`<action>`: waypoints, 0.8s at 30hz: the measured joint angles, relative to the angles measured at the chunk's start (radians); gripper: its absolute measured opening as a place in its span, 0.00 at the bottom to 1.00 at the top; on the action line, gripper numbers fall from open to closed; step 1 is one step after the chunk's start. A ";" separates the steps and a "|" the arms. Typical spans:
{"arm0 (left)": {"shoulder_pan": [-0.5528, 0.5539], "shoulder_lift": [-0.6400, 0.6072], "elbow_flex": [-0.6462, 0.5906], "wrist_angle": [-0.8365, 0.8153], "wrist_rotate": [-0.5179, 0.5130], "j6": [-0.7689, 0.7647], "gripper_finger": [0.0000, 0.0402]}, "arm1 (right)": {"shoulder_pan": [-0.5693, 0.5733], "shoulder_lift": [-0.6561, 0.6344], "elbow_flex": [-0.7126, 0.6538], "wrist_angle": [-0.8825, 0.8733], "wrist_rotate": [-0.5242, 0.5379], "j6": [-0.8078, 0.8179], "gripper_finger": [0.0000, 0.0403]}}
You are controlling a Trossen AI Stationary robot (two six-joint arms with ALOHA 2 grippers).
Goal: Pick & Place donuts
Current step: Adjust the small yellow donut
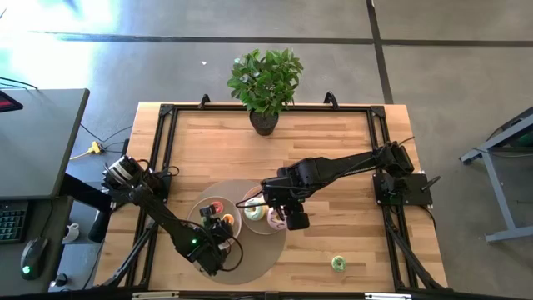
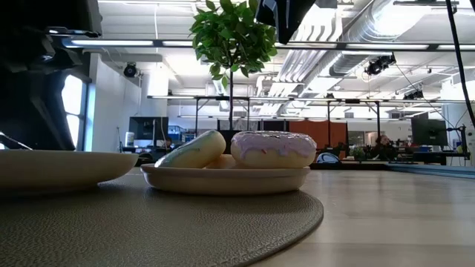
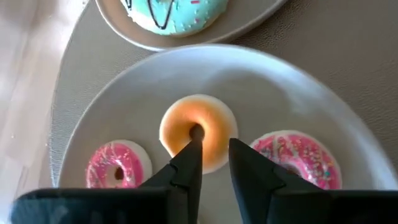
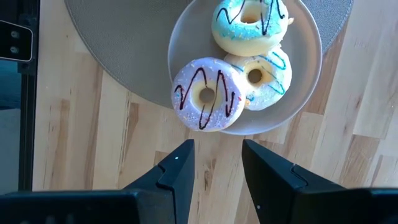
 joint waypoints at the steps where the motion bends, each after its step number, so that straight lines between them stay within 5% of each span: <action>1: 0.000 0.000 0.000 -0.005 0.004 0.000 0.17 | 0.000 0.000 0.000 0.000 0.000 0.000 0.32; 10: 0.000 -0.001 -0.066 0.079 0.070 -0.001 0.01 | 0.000 0.000 0.000 0.001 0.000 0.000 0.32; 17: 0.001 -0.001 -0.081 0.076 -0.039 0.001 0.06 | 0.000 0.000 0.000 0.002 0.000 0.000 0.32; 24: 0.011 -0.001 -0.081 0.079 -0.011 0.000 0.13 | 0.000 0.000 0.000 0.011 0.000 0.000 0.32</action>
